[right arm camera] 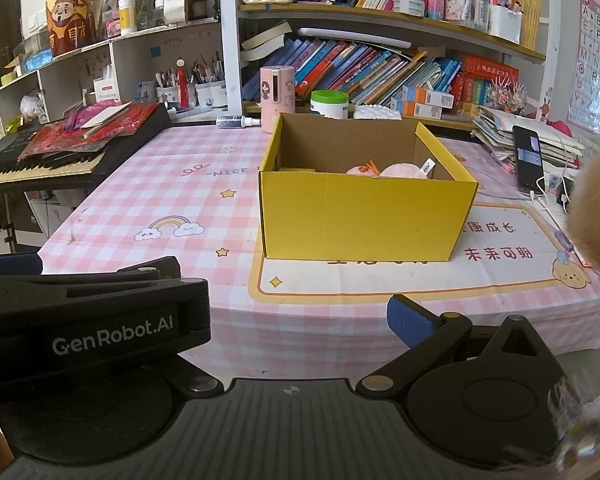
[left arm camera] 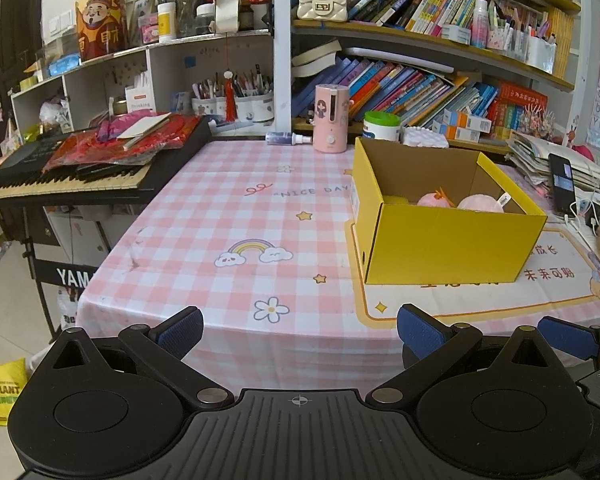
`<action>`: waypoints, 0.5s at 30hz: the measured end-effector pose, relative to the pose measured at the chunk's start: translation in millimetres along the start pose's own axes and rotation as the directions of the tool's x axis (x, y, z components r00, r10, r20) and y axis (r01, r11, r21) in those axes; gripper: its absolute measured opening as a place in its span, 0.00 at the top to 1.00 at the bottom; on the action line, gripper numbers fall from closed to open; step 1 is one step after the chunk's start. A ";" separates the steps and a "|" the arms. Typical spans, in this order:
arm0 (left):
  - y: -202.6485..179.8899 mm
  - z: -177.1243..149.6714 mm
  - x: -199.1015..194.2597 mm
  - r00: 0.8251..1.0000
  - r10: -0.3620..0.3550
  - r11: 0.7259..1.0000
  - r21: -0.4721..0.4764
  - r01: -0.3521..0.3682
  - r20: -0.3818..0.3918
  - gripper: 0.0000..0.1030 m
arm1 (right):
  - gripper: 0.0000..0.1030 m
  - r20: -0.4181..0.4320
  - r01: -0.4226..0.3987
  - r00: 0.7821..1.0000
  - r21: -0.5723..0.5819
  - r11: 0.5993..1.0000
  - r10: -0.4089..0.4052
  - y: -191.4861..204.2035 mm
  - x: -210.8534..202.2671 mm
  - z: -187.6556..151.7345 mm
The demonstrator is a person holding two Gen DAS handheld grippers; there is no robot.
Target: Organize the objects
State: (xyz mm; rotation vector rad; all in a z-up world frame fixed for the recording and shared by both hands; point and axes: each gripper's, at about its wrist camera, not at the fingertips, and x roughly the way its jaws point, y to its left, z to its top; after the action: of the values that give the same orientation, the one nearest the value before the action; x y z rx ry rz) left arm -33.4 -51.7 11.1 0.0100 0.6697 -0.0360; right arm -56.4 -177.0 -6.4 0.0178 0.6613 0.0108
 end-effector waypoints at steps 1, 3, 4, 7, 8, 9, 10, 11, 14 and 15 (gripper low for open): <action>-0.2 0.3 -0.2 1.000 0.001 1.000 0.001 -0.001 0.000 0.00 | 0.00 0.000 0.000 1.000 0.000 1.000 0.000 0.0 -0.3 -0.3; -0.2 0.4 -0.3 1.000 0.001 1.000 0.001 -0.001 0.000 0.00 | 0.00 -0.001 0.000 1.000 -0.001 1.000 0.000 -0.1 -0.2 0.1; -0.1 0.6 -0.2 1.000 0.002 1.000 0.002 -0.002 0.000 0.00 | 0.00 -0.001 0.000 1.000 -0.001 1.000 0.000 0.0 -0.2 0.1; 0.7 0.7 0.7 1.000 -0.002 1.000 0.000 0.002 -0.004 0.00 | 0.00 -0.002 0.000 1.000 -0.001 1.000 0.000 -0.4 -0.1 0.2; 1.4 0.5 1.1 1.000 -0.003 1.000 -0.002 0.003 -0.004 0.00 | 0.00 -0.003 -0.001 1.000 -0.001 1.000 0.001 -0.5 0.3 0.3; 2.0 0.5 1.4 1.000 -0.003 1.000 -0.004 0.003 -0.006 0.00 | 0.00 -0.004 -0.001 1.000 -0.002 1.000 0.001 -0.3 0.8 0.4; 2.3 0.3 1.9 1.000 -0.002 1.000 -0.004 0.002 -0.006 0.00 | 0.00 -0.005 -0.001 1.000 -0.004 1.000 0.001 -0.1 1.1 0.3; 2.3 0.3 2.3 1.000 -0.001 1.000 -0.003 0.001 -0.007 0.00 | 0.00 -0.005 -0.002 1.000 -0.005 1.000 0.002 0.4 1.4 0.2; 3.3 -0.1 2.9 1.000 -0.001 1.000 -0.002 0.001 -0.007 0.00 | 0.00 -0.007 -0.002 1.000 -0.006 1.000 0.002 1.2 2.6 0.0; 3.4 0.0 3.2 1.000 0.000 1.000 -0.002 0.000 -0.007 0.00 | 0.00 -0.007 -0.002 1.000 -0.007 1.000 0.002 1.4 3.0 0.2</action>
State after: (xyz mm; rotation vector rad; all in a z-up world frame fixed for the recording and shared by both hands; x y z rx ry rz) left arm -30.8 -48.4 9.1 0.0082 0.6768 -0.0352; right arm -53.9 -175.6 -8.1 0.0120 0.6686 0.0151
